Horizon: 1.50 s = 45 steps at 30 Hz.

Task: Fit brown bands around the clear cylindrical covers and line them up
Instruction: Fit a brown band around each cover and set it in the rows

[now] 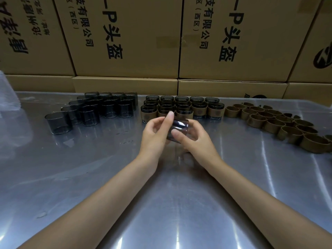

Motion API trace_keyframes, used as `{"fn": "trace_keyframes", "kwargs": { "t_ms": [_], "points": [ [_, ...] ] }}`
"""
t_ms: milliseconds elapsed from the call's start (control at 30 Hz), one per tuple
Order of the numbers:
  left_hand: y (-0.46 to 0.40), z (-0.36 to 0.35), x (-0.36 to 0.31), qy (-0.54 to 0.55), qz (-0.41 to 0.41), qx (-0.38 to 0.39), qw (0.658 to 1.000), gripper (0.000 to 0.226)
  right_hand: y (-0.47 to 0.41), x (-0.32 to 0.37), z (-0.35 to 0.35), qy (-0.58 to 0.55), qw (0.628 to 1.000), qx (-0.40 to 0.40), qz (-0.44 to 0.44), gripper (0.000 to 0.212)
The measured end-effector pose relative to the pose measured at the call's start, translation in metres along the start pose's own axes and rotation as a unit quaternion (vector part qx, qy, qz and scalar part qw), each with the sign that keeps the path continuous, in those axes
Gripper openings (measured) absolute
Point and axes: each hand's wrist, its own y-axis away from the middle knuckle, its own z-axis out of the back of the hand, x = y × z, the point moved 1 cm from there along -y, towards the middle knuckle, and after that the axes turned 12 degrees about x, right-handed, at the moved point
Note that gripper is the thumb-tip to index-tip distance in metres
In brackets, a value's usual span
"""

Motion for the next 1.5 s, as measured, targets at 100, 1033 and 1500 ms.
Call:
{"fn": "trace_keyframes", "kwargs": {
  "t_ms": [100,1033,1500],
  "points": [
    [0.000,0.000,0.001,0.011,0.023,-0.006,1.000,0.079,-0.002,0.002,-0.003,-0.050,0.998,0.015,-0.041,0.041],
    [-0.013,0.037,0.008,-0.027,0.056,0.212,0.975,0.054,-0.011,-0.004,0.013,-0.142,0.979,0.030,-0.144,0.090],
    [-0.015,0.025,0.007,-0.113,0.126,0.178,0.969,0.059,-0.005,-0.012,0.020,-0.183,0.980,0.051,-0.054,0.073]
  ]
}}
